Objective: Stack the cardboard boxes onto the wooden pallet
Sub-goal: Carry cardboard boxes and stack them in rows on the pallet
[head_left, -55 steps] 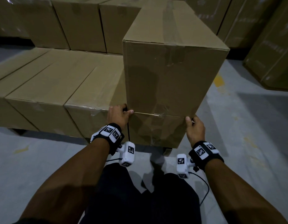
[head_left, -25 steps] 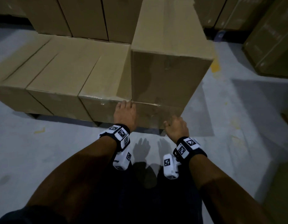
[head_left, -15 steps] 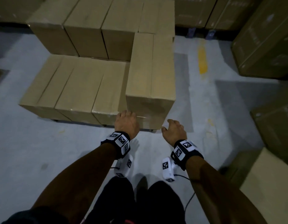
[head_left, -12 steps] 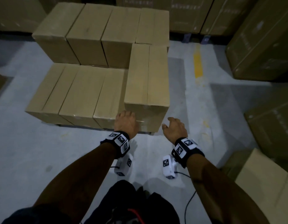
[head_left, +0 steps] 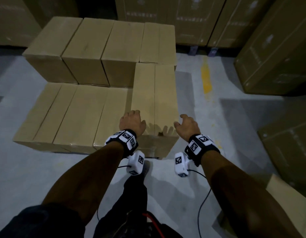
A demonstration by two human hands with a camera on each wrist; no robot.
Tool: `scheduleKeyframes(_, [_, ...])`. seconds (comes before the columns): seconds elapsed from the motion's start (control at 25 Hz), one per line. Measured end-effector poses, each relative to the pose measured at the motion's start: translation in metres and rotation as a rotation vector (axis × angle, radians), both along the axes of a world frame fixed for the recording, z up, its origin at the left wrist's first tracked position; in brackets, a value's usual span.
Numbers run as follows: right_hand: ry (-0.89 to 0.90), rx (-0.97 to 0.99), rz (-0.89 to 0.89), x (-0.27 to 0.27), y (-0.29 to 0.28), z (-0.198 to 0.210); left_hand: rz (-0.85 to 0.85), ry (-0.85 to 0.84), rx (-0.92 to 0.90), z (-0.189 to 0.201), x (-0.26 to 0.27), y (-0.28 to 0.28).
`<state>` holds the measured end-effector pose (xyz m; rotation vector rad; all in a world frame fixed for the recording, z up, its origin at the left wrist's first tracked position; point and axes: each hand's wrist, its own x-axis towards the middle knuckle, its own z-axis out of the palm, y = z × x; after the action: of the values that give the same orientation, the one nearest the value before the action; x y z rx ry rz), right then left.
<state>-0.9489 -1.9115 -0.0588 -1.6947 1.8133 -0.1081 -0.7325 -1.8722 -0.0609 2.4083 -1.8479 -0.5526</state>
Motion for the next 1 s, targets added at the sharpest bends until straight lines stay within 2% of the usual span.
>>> scheduleKeyframes(0.28, [-0.106, 0.141, -0.223, 0.048, -0.16, -0.064, 0.265, 0.377, 0.095, -0.065, 0.054, -0.172])
scheduleKeyframes(0.48, [-0.165, 0.17, -0.331, 0.067, -0.236, -0.105, 0.413, 0.511, 0.09, -0.108, 0.07, -0.241])
scheduleKeyframes(0.68, [-0.244, 0.18, -0.364, 0.071, -0.28, -0.131, 0.471, 0.633, 0.043, -0.13, 0.078, -0.284])
scheduleKeyframes(1.0, [-0.345, 0.174, -0.428, 0.072, -0.282, -0.14, 0.451, 0.693, 0.032, -0.133, 0.076, -0.294])
